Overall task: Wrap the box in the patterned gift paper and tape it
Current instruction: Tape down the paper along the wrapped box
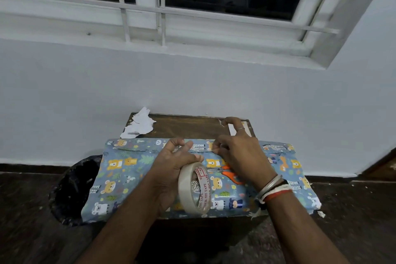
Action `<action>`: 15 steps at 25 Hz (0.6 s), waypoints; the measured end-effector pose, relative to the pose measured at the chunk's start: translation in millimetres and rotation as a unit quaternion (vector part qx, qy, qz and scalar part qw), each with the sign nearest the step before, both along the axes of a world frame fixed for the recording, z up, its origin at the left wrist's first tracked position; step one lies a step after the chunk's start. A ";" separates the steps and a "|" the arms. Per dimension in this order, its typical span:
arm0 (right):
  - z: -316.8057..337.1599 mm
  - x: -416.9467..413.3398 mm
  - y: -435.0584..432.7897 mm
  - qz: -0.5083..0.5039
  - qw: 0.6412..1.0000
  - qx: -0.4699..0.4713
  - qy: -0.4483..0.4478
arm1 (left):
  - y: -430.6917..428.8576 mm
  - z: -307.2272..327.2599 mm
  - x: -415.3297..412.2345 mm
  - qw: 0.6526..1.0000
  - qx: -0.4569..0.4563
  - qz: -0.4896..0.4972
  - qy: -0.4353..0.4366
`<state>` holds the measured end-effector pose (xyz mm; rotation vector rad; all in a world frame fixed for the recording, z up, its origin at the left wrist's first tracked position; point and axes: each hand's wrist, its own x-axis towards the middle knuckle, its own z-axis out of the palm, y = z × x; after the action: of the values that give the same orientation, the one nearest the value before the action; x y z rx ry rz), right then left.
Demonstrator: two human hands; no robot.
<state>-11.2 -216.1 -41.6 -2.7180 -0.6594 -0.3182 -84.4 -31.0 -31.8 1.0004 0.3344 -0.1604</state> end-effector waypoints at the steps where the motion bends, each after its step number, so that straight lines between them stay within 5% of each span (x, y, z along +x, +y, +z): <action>1: -0.6 0.4 -2.6 0.001 1.000 0.020 0.012 | -0.5 0.6 -0.3 1.000 -0.007 0.000 0.007; 4: 4.9 -1.6 -11.1 0.018 0.978 0.198 0.067 | -1.4 -0.1 -2.2 1.000 -0.020 -0.001 0.012; 7: 12.8 -2.4 -13.0 0.026 0.905 0.384 0.183 | -2.2 -0.2 -2.5 1.000 -0.018 -0.001 0.018; 10: 11.3 -2.1 -7.4 0.037 0.877 0.401 0.262 | -2.9 -0.2 -1.4 0.999 -0.024 0.006 0.022; 15: 12.1 0.0 -0.3 0.057 0.888 0.351 0.291 | -2.3 -3.6 0.5 0.999 -0.021 0.007 0.025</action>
<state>-11.3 -216.4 -29.4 -1.9122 -0.4097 0.2507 -83.9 -33.3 -35.4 0.9529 0.3824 -0.1801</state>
